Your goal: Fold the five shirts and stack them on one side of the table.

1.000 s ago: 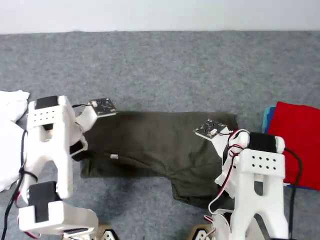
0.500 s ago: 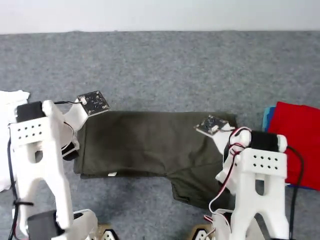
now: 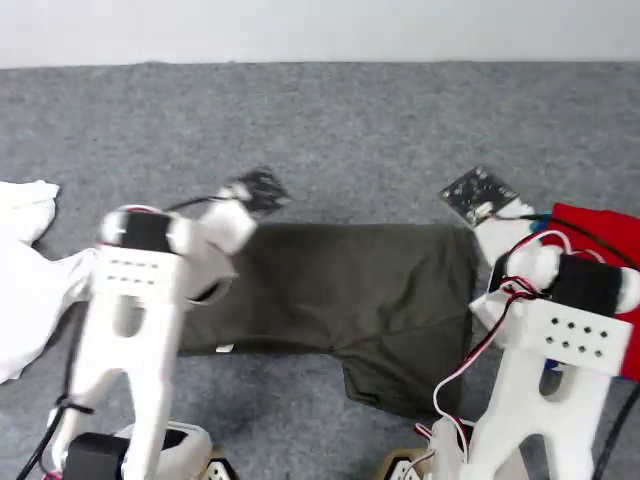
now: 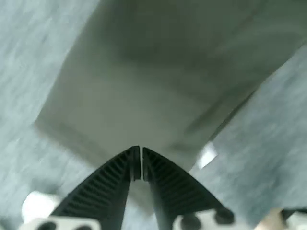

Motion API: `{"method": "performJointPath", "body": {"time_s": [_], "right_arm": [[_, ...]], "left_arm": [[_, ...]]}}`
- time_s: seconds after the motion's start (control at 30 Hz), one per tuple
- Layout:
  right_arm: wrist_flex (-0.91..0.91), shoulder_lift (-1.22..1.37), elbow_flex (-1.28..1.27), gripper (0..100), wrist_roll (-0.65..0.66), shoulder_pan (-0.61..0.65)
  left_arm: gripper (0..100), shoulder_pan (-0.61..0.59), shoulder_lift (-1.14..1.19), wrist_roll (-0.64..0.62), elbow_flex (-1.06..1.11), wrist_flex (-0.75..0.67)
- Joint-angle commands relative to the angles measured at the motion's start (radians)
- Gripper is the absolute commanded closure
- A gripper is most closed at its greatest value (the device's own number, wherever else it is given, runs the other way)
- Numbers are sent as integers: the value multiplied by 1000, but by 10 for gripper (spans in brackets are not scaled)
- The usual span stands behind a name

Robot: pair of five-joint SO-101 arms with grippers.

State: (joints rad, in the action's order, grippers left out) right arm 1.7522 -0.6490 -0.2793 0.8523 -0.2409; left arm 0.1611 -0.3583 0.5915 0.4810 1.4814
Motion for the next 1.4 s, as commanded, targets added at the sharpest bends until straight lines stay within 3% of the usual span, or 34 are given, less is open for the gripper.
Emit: {"method": "performJointPath", "body": {"time_s": [0.0, 0.17, 0.33, 0.47, 0.7, 0.97, 1.37], "right_arm": [[38, -33, 137, 990, -84, -15], [38, -35, 296, 990, -241, -7], [38, -35, 384, 990, -310, -5], [38, -35, 384, 990, -313, -13], [38, -33, 384, 990, -313, -13], [38, -33, 382, 990, -313, -15], [38, -33, 382, 990, -313, -15]], "left_arm": [[985, 204, -35, -117, 30, -97], [985, 425, -32, -206, 81, -209], [984, 562, 97, -241, 45, -249], [974, 664, 252, -276, -85, -203], [863, 825, 476, -305, -305, -64], [802, 902, 614, -353, -381, -49], [792, 875, 799, -402, -394, -149]]}}
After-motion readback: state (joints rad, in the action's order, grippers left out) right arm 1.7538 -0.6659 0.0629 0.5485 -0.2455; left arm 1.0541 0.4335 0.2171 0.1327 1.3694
